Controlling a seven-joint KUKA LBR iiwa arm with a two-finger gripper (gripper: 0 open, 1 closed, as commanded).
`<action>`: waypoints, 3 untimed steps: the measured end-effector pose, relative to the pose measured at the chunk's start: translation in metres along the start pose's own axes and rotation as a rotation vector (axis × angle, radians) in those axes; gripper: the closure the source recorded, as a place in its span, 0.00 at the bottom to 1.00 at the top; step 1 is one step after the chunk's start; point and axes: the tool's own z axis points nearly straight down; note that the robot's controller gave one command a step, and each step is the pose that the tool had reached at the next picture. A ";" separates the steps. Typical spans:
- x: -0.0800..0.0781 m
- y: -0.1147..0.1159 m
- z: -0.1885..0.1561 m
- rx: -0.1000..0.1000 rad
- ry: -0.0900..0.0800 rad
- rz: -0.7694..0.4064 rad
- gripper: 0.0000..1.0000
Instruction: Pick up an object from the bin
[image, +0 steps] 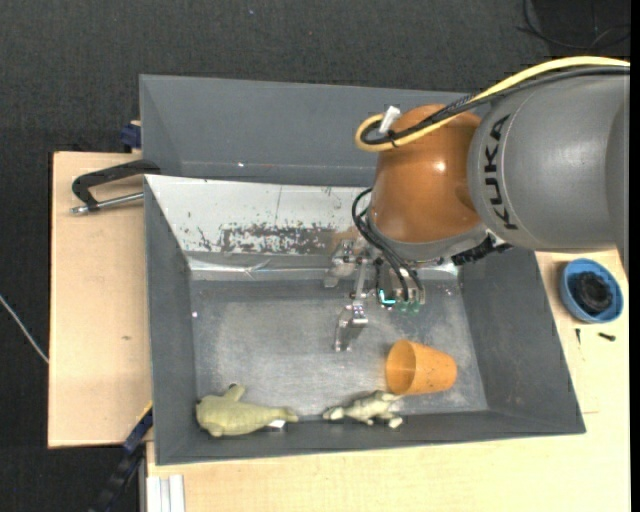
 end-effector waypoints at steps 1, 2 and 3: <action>0.066 -0.054 -0.017 0.003 -0.004 -0.148 0.00; 0.061 -0.087 0.083 0.002 -0.002 -0.623 0.00; 0.060 -0.086 0.082 0.002 -0.006 -0.622 1.00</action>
Offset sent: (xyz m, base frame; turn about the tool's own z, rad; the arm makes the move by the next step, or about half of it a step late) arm -0.0651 -0.0518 0.0161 -0.1509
